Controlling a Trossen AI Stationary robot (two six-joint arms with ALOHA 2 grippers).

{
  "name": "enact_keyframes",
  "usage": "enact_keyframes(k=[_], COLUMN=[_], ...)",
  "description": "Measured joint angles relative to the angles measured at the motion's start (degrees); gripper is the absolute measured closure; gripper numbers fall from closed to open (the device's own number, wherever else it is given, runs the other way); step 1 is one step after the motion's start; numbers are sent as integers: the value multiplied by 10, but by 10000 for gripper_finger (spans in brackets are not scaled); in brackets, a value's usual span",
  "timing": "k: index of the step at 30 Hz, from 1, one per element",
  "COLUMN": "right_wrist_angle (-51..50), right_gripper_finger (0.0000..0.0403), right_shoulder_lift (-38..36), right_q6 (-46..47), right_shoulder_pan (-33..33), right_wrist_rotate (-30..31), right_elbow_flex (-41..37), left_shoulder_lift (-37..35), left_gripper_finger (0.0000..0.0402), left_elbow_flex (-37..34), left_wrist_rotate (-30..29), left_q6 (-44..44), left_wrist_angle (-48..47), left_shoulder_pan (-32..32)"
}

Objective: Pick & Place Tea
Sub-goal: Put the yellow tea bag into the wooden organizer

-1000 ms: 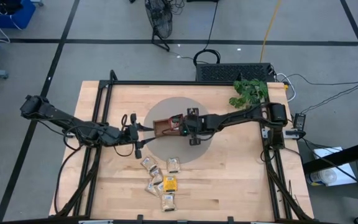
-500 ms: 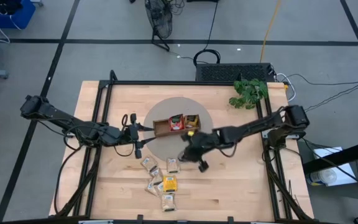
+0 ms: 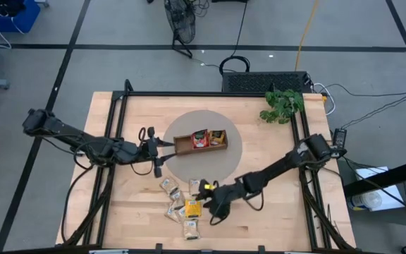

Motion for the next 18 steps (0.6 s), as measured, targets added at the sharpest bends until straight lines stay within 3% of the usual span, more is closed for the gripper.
enact_keyframes(k=[6, 11, 18], right_wrist_angle=[-43, 1, 21], right_gripper_finger=[179, 193, 206], right_shoulder_lift=[56, 85, 94], right_q6=[-52, -122, -131], right_shoulder_pan=[17, 27, 12], right_wrist_rotate=[2, 26, 32], right_elbow_flex=[31, 34, 34], left_shoulder_lift=[0, 0, 0], left_gripper_finger=[236, 236, 236], left_elbow_flex=[0, 0, 0], left_wrist_rotate=[1, 1, 1], left_q6=[-38, -60, -69], left_wrist_angle=[-11, -17, -21], left_shoulder_pan=[20, 29, 29])
